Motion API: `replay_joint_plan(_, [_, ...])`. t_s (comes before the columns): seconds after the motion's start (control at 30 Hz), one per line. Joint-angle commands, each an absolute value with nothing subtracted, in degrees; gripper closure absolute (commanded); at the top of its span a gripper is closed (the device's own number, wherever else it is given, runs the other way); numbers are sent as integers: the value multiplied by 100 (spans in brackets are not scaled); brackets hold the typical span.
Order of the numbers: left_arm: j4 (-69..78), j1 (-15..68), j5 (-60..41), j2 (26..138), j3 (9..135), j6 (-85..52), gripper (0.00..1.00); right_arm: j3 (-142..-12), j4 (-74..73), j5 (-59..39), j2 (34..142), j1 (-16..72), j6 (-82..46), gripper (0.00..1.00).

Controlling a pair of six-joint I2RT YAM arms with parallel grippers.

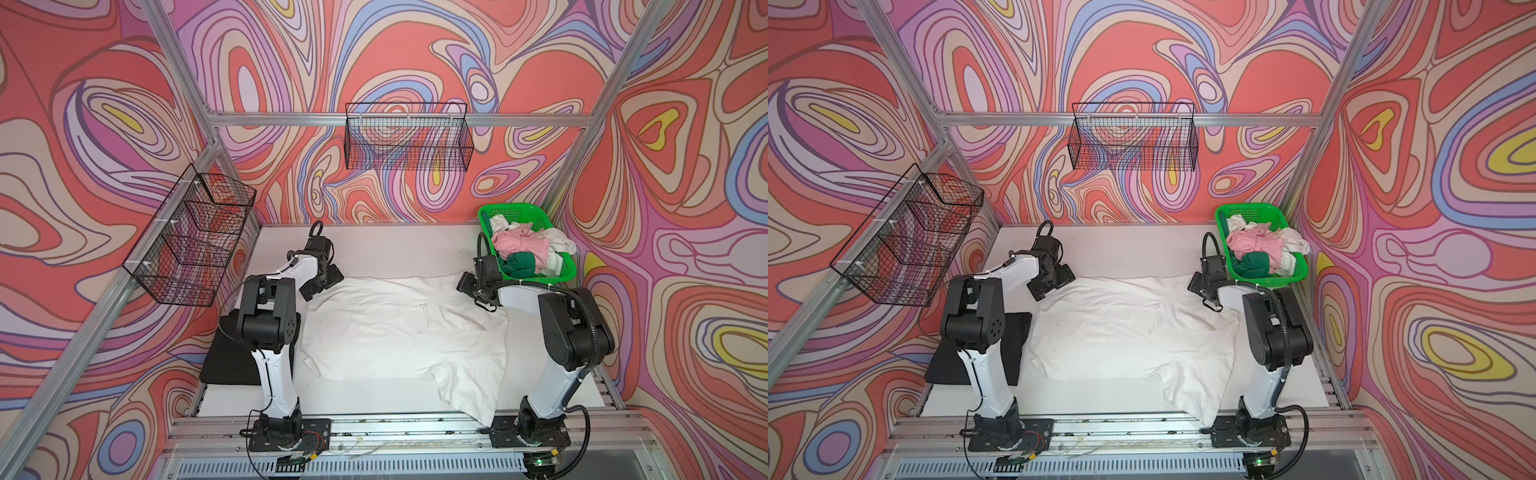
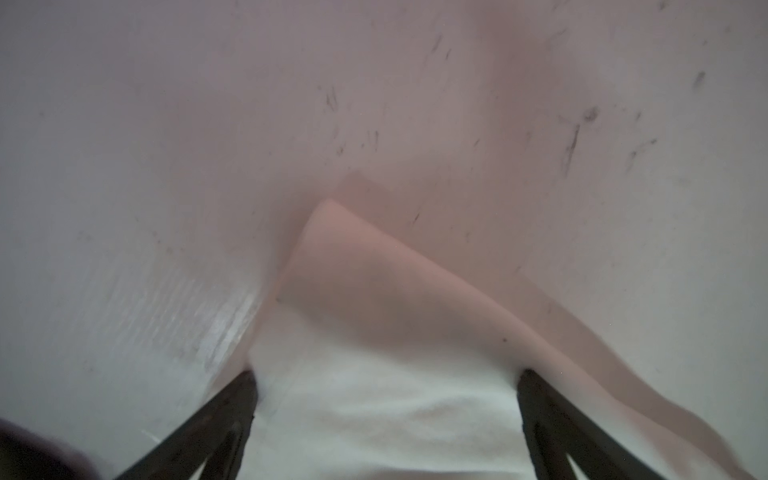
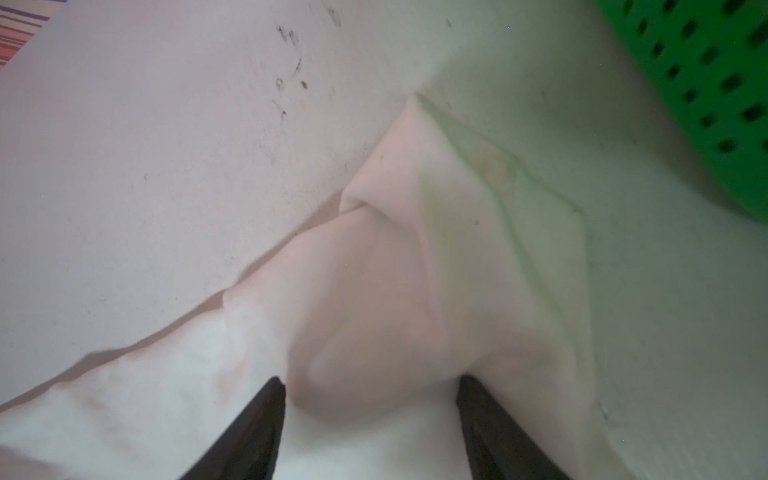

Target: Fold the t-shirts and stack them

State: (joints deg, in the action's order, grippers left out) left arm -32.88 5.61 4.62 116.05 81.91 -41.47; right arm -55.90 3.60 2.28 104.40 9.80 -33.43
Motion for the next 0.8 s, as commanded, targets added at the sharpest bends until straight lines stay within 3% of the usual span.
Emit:
replay_joint_plan(0.0, [-3699,453,539,11771,8489,-3919,0,-5463,722,-49,10745,932,-3263,30])
replay_joint_plan(0.4, [-2885,574,-605,10039,7723,-4490,0,-5374,747,-449,10125,937,-3228,30])
replay_joint_plan(0.77, [-2324,962,-1079,10657,7248,-4989,0,-4944,714,-707,9608,939,-3322,30])
